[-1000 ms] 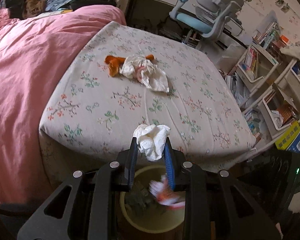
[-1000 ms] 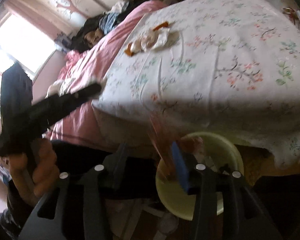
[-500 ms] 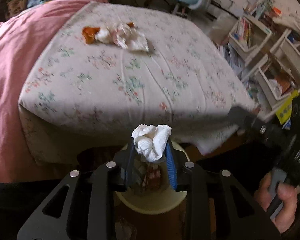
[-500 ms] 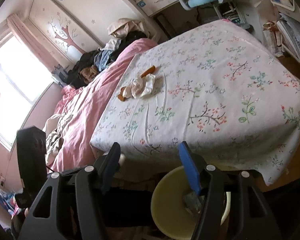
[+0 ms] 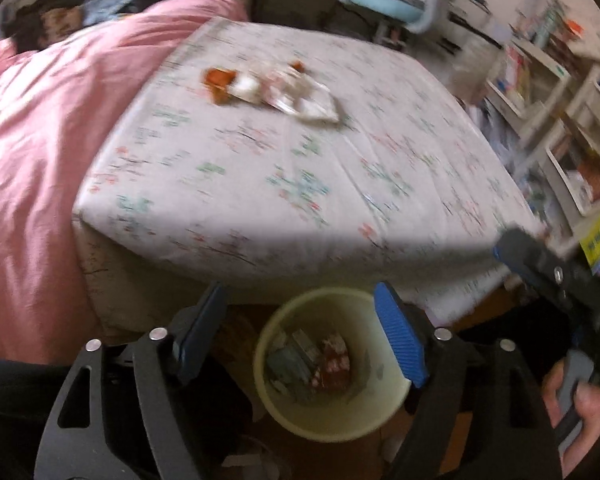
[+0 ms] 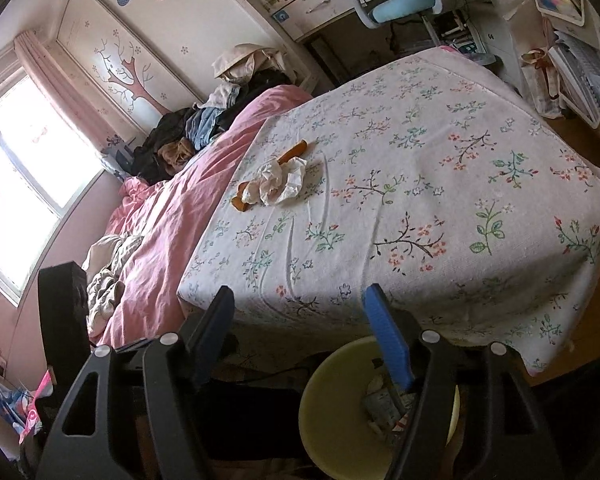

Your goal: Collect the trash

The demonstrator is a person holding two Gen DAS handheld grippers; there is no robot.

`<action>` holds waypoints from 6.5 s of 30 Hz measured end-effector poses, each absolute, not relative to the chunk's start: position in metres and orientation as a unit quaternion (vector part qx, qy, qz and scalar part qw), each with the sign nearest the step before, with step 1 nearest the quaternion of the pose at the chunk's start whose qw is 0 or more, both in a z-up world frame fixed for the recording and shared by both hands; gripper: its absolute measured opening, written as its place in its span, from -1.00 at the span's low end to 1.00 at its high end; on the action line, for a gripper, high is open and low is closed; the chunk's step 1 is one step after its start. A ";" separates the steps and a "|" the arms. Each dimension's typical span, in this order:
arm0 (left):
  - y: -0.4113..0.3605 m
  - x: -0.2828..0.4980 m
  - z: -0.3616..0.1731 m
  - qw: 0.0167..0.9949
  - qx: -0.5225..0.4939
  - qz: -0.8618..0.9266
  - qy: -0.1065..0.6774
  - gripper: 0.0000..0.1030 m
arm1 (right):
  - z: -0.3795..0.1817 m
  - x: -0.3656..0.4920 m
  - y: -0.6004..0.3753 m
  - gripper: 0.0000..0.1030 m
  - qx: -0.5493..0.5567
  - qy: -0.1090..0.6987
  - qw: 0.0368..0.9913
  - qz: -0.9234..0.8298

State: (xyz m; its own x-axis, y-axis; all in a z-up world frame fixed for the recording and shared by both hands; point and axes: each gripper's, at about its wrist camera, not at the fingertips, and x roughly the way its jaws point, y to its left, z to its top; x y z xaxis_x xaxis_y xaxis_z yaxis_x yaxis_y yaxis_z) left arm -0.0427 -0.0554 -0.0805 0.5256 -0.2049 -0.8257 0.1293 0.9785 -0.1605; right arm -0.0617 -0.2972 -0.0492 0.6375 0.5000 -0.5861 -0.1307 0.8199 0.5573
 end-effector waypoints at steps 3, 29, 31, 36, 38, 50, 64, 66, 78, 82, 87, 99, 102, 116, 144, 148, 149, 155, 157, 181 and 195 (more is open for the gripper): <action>-0.039 -0.041 -0.074 0.884 -0.065 -0.066 0.459 0.52 | -0.050 -0.062 -0.294 0.28 0.230 0.389 0.874 0.181; -0.021 -0.035 -0.066 0.894 -0.095 -0.027 0.438 0.56 | -0.052 -0.065 -0.253 0.35 0.133 0.400 0.887 0.190; -0.020 -0.035 -0.066 0.894 -0.095 -0.026 0.438 0.56 | -0.052 -0.066 -0.252 0.35 0.131 0.400 0.887 0.191; -0.020 -0.035 -0.067 0.894 -0.095 -0.024 0.438 0.56 | -0.052 -0.067 -0.250 0.35 0.127 0.398 0.888 0.191; -0.019 -0.035 -0.067 0.893 -0.096 -0.022 0.438 0.56 | -0.052 -0.067 -0.250 0.35 0.126 0.398 0.889 0.190; -0.016 -0.034 -0.068 0.893 -0.099 -0.016 0.439 0.56 | -0.051 -0.068 -0.247 0.35 0.122 0.397 0.890 0.190; -0.016 -0.033 -0.070 0.892 -0.098 -0.011 0.441 0.57 | -0.052 -0.069 -0.247 0.35 0.121 0.396 0.890 0.190; -0.015 -0.033 -0.070 0.892 -0.098 -0.010 0.441 0.57 | -0.052 -0.069 -0.247 0.35 0.120 0.397 0.890 0.190; -0.014 -0.033 -0.071 0.891 -0.097 -0.008 0.443 0.57 | -0.051 -0.071 -0.247 0.35 0.118 0.395 0.891 0.190; -0.013 -0.033 -0.072 0.891 -0.097 -0.007 0.443 0.57 | -0.051 -0.071 -0.247 0.35 0.117 0.395 0.891 0.190; -0.013 -0.033 -0.073 0.890 -0.098 -0.003 0.445 0.57 | -0.051 -0.072 -0.246 0.35 0.117 0.395 0.891 0.190; -0.014 -0.033 -0.073 0.889 -0.101 0.001 0.447 0.57 | -0.051 -0.072 -0.246 0.35 0.117 0.394 0.892 0.190; -0.014 -0.033 -0.073 0.889 -0.100 0.000 0.447 0.57 | -0.051 -0.073 -0.246 0.35 0.117 0.395 0.892 0.189; -0.014 -0.032 -0.074 0.888 -0.100 0.001 0.449 0.57 | -0.052 -0.073 -0.245 0.35 0.116 0.394 0.892 0.190; -0.013 -0.033 -0.075 0.888 -0.101 0.001 0.449 0.57 | -0.052 -0.076 -0.246 0.35 0.114 0.395 0.892 0.190; -0.013 -0.032 -0.075 0.888 -0.101 0.000 0.449 0.57 | -0.052 -0.076 -0.245 0.35 0.114 0.395 0.892 0.190; -0.013 -0.032 -0.075 0.888 -0.101 0.000 0.449 0.57 | -0.052 -0.076 -0.244 0.35 0.114 0.395 0.892 0.190; -0.013 -0.032 -0.075 0.887 -0.101 0.000 0.450 0.57 | -0.052 -0.076 -0.244 0.35 0.114 0.395 0.892 0.190; -0.013 -0.033 -0.075 0.888 -0.101 0.000 0.449 0.57 | -0.052 -0.077 -0.245 0.35 0.114 0.395 0.892 0.190; -0.013 -0.032 -0.075 0.887 -0.101 0.000 0.450 0.57 | -0.053 -0.078 -0.245 0.35 0.113 0.396 0.891 0.189; -0.012 -0.033 -0.076 0.887 -0.102 0.000 0.450 0.57 | -0.053 -0.079 -0.244 0.35 0.113 0.396 0.891 0.189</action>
